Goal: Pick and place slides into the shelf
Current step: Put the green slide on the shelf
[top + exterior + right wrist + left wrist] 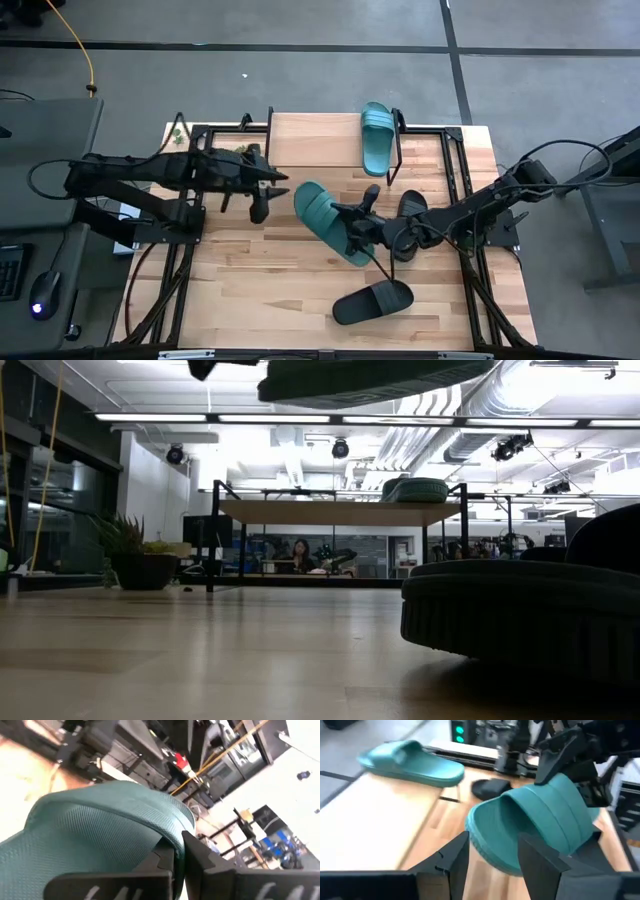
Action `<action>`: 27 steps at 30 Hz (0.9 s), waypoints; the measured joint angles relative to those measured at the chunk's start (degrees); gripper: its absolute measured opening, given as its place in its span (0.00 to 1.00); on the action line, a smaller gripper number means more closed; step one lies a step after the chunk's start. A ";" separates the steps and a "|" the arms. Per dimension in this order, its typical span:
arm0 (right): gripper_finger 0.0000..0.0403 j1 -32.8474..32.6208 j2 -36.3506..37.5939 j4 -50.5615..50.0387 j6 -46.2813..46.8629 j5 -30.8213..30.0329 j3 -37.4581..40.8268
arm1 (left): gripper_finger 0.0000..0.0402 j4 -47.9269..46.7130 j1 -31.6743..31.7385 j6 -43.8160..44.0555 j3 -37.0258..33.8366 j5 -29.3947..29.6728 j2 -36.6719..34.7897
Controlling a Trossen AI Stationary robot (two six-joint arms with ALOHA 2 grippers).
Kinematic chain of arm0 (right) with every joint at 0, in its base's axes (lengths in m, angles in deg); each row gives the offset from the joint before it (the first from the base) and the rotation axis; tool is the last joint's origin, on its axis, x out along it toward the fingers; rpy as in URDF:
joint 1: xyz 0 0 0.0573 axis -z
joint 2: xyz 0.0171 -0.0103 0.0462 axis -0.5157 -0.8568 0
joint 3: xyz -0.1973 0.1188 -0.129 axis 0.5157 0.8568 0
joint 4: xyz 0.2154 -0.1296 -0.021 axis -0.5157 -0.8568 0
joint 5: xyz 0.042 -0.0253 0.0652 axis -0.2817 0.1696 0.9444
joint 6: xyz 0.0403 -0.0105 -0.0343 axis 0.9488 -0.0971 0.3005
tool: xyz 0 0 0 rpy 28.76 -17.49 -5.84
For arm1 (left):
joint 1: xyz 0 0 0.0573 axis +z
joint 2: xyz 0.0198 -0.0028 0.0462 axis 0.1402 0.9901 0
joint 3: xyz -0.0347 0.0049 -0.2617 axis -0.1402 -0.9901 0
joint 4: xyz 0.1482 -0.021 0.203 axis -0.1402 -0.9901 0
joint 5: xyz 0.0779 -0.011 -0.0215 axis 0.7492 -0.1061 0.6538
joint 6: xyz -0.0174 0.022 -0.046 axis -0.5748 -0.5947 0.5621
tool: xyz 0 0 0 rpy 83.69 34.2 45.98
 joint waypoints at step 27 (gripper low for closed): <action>0.00 23.39 3.58 -0.93 19.09 3.30 -0.02 | 0.28 20.16 -6.69 -3.29 -16.35 4.15 -0.85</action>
